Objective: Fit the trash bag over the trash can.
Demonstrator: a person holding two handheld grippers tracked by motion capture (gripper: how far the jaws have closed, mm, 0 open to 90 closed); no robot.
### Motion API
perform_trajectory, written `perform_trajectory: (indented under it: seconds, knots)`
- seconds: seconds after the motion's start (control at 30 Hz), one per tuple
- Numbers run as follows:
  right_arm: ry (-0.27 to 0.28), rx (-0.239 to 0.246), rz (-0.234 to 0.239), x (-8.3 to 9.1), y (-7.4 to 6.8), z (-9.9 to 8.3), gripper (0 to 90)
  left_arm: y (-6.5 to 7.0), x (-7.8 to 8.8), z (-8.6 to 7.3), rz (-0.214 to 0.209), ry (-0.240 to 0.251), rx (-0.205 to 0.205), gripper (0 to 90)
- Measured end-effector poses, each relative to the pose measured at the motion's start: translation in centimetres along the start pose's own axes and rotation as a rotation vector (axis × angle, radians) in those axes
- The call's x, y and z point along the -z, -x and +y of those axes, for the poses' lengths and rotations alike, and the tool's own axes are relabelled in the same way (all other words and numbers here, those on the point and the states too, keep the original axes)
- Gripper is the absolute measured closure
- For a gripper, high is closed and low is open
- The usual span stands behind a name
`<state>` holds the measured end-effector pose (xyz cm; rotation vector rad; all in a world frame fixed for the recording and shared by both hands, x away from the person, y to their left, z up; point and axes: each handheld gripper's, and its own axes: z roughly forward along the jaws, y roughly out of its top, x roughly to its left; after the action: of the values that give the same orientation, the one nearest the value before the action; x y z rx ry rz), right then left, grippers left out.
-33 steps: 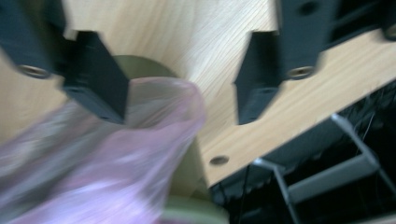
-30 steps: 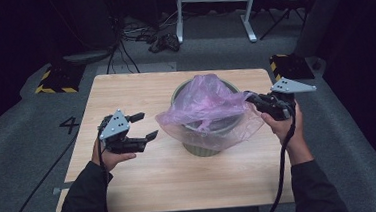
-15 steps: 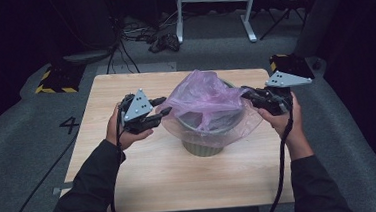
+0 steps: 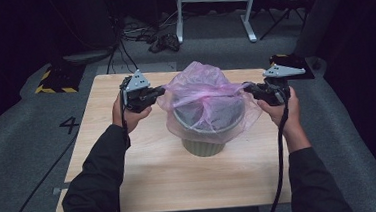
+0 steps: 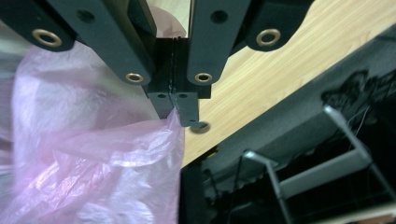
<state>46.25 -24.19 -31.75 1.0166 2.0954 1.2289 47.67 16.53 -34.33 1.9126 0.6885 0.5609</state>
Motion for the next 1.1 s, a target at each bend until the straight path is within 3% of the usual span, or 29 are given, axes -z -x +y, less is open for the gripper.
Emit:
perform_trajectory:
  seconds: [0.13,0.27,0.33,0.43,0.57,0.77,0.87,1.0,1.03,1.1]
  knots:
    - [-0.022,-0.046,-0.028,-0.7,1.3,-0.9,86.9,-0.6,-1.6,-0.7,0.004,-0.048,0.029,89.8]
    - [-0.069,-0.086,-0.022,-1.8,2.3,-2.1,86.9,-0.9,-3.0,-1.5,-0.009,-0.083,0.066,89.9]
    - [-0.088,-0.106,0.0,-2.3,2.5,-2.7,87.0,-0.9,-3.6,-1.9,-0.026,-0.101,0.086,89.9]
    - [-0.097,-0.12,0.028,-2.6,2.6,-3.3,87.3,-0.5,-4.3,-2.6,-0.049,-0.133,0.071,89.9]
    - [-0.107,-0.118,0.067,-2.6,2.2,-4.2,89.5,0.0,-4.3,-3.5,-0.091,-0.13,0.085,89.9]
    - [-0.095,-0.109,0.134,-2.1,1.1,-5.2,89.6,1.1,-3.0,-4.7,-0.15,-0.104,0.081,89.9]
    - [-0.084,-0.106,0.163,-1.6,0.6,-5.7,89.7,1.5,-1.8,-5.3,-0.144,-0.09,0.077,89.7]
    - [-0.073,-0.088,0.182,-0.7,-0.1,-6.3,89.7,1.5,-0.3,-6.3,-0.111,-0.093,0.062,79.0]
    - [-0.066,-0.09,0.185,-0.4,-0.1,-6.4,89.5,1.3,0.2,-6.5,-0.091,-0.092,0.075,70.7]
    - [-0.051,-0.081,0.169,0.3,-0.1,-6.5,88.1,0.9,1.4,-6.8,-0.089,-0.06,0.104,58.1]
